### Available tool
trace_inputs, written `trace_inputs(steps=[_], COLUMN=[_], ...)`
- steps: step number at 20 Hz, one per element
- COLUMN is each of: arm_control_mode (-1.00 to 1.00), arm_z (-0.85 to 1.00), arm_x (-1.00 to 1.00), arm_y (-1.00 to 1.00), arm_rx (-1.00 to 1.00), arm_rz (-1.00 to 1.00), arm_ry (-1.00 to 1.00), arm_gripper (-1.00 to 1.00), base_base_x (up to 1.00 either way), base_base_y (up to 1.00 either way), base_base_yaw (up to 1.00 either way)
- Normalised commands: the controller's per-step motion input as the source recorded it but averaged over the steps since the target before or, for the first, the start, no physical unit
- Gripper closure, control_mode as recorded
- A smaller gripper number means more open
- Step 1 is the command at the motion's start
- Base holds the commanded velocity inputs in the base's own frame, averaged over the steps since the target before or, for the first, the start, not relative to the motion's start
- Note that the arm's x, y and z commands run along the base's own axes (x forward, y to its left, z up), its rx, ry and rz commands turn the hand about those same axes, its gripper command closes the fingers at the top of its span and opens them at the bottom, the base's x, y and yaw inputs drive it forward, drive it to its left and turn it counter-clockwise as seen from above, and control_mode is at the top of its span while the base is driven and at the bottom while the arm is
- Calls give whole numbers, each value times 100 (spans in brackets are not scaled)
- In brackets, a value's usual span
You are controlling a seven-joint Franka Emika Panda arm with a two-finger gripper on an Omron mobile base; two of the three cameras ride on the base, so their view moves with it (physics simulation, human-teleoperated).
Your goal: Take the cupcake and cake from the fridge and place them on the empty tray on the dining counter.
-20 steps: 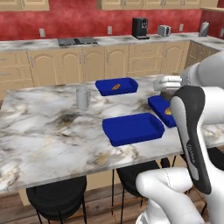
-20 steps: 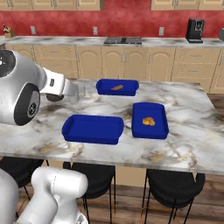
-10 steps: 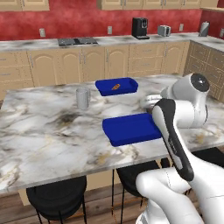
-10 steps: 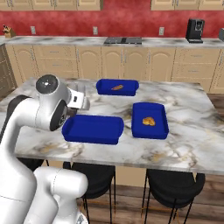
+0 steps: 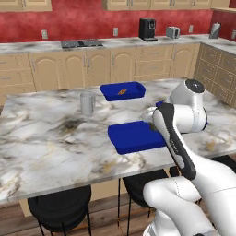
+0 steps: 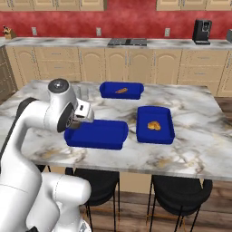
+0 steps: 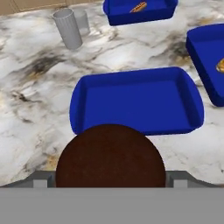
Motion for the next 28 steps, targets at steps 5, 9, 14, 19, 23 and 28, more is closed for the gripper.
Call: trace_inputs(steps=[5,9,14,19,23,28], arm_control_mode=[-100,-100,-100,-100,-100,-100], arm_z=[-65,-40,-18,-25,-10,-20], arm_x=[8,29,55,43,29,20], arm_y=[15,14,5,12,9,13], arm_rx=[-1,0,0,0,0,-1], arm_rz=[3,0,0,0,0,0], arm_ry=[-10,-5,17,10,0,0], arm_gripper=[100,100,100,100,100,100], base_base_x=[0,0,0,0,0,0], base_base_y=[0,0,0,0,0,0], base_base_yaw=[0,0,0,0,0,0])
